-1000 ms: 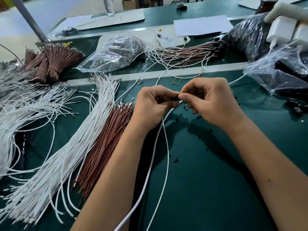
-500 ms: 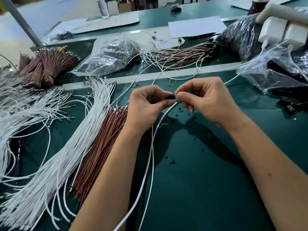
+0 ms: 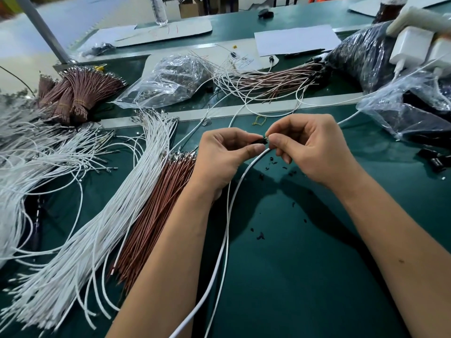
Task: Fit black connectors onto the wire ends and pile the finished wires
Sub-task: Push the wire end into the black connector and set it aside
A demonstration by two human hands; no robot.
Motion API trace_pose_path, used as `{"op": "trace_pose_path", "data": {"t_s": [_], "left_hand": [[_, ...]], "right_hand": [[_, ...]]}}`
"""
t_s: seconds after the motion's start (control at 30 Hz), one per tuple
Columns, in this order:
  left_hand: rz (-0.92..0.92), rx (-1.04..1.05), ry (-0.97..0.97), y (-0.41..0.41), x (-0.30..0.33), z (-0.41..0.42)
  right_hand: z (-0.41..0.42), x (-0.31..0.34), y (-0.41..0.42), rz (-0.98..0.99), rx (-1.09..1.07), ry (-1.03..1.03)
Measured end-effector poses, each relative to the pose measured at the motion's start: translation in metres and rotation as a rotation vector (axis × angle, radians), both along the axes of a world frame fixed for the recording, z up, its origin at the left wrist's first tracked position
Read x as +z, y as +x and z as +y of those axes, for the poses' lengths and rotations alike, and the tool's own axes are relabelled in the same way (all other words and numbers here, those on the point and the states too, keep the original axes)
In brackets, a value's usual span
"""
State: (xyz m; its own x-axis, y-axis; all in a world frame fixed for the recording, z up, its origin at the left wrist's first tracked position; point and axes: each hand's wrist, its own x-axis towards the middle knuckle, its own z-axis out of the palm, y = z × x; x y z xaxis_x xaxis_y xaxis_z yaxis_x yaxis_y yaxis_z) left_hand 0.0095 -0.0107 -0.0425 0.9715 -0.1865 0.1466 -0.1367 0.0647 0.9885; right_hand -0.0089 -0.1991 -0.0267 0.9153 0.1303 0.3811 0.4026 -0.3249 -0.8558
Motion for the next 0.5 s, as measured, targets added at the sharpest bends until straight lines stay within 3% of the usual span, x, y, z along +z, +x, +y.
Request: {"op": "trace_pose_path", "data": {"t_s": [0.5], "left_hand": [[-0.076,0.071,0.116,-0.0027,0.0007,-0.0019]], "right_hand": [[0.0047,-0.0031,-0.0019,-0.041,-0.039,-0.073]]}}
